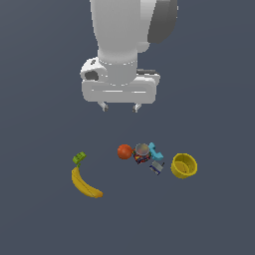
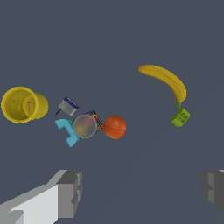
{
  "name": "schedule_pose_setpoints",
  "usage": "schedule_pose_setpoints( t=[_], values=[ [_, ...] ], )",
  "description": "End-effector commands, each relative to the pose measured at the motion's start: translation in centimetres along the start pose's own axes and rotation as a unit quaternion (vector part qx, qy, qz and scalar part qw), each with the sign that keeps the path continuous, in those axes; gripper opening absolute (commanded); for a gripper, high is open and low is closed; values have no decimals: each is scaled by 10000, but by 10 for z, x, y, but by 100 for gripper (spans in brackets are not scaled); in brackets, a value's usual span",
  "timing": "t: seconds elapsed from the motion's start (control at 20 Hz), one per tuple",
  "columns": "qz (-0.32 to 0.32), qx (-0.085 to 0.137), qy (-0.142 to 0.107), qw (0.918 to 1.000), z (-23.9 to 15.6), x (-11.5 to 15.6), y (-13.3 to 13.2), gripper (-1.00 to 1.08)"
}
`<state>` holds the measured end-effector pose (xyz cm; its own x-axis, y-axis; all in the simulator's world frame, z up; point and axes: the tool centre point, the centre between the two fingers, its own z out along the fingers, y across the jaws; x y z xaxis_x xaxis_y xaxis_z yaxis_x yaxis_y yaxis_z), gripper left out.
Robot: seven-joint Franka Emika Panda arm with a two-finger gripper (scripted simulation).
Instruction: Pick up a designated object from a clutter of objects.
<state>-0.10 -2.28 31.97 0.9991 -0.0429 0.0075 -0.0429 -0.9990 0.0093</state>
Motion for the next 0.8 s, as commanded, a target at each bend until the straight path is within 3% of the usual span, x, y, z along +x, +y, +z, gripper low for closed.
schedule_pose_setpoints(
  t=[0.0,0.75],
  values=[
    [0,0,0,10000,0,0,0,100],
    [279,151,147,9994,-10,2,11,100]
  ],
)
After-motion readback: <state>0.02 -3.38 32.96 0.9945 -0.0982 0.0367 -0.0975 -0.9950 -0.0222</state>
